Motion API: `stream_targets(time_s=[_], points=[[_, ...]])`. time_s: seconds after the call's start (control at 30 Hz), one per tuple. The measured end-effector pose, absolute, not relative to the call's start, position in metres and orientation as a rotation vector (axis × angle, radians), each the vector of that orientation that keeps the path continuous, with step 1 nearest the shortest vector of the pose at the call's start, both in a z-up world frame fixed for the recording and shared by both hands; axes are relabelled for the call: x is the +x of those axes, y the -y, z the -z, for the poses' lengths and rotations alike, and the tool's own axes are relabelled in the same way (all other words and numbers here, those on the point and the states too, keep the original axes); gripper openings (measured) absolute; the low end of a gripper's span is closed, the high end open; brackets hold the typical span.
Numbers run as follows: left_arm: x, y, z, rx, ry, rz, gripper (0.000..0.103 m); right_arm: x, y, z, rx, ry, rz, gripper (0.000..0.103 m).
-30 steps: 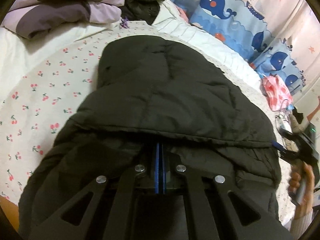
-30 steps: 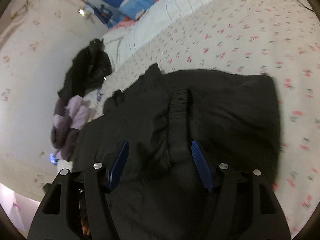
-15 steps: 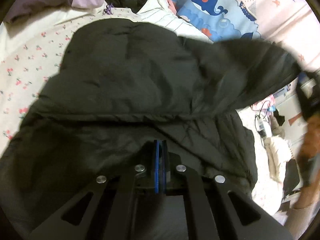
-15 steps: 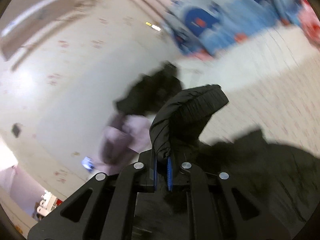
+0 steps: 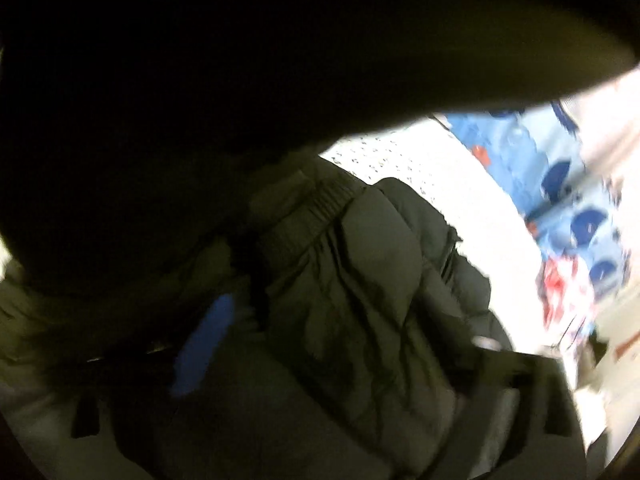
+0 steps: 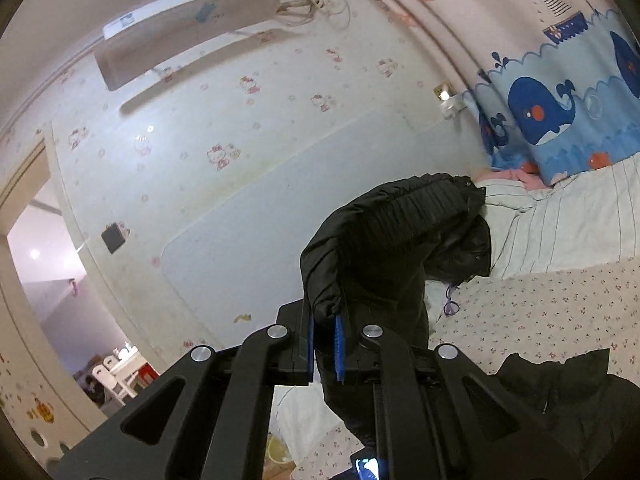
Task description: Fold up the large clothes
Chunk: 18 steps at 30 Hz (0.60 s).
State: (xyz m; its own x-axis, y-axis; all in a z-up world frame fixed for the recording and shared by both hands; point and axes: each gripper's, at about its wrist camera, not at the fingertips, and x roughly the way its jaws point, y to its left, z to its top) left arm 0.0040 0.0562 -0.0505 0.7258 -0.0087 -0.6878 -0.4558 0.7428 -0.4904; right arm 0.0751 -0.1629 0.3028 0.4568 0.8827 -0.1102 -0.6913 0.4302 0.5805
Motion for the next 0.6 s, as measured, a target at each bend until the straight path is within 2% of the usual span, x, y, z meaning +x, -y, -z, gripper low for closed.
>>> stream_targets(time_s=[0.13, 0.17, 0.23, 0.27, 0.3, 0.33, 0.6], points=[[0.022, -0.052, 0.066, -0.669, -0.810, -0.307, 0.096, 0.077, 0.166, -0.290, 0.505, -0.456, -1.008, 0.007], [0.026, -0.051, 0.070, -0.663, -0.809, -0.286, 0.092, 0.079, 0.169, -0.285, 0.514, -0.460, -1.001, 0.007], [0.030, -0.052, 0.075, -0.655, -0.823, -0.259, 0.045, 0.083, 0.180, -0.274, 0.536, -0.467, -0.979, 0.007], [0.030, -0.052, 0.077, -0.658, -0.827, -0.247, 0.037, 0.086, 0.185, -0.270, 0.552, -0.468, -0.967, 0.007], [0.028, -0.053, 0.077, -0.669, -0.811, -0.221, 0.016, 0.088, 0.192, -0.265, 0.571, -0.467, -0.953, 0.007], [0.026, -0.051, 0.076, -0.661, -0.804, -0.187, 0.005, 0.090, 0.199, -0.262, 0.586, -0.465, -0.942, 0.007], [-0.041, -0.043, 0.018, -0.481, -0.533, -0.180, 0.003, 0.093, 0.249, -0.258, 0.660, -0.407, -0.846, 0.007]])
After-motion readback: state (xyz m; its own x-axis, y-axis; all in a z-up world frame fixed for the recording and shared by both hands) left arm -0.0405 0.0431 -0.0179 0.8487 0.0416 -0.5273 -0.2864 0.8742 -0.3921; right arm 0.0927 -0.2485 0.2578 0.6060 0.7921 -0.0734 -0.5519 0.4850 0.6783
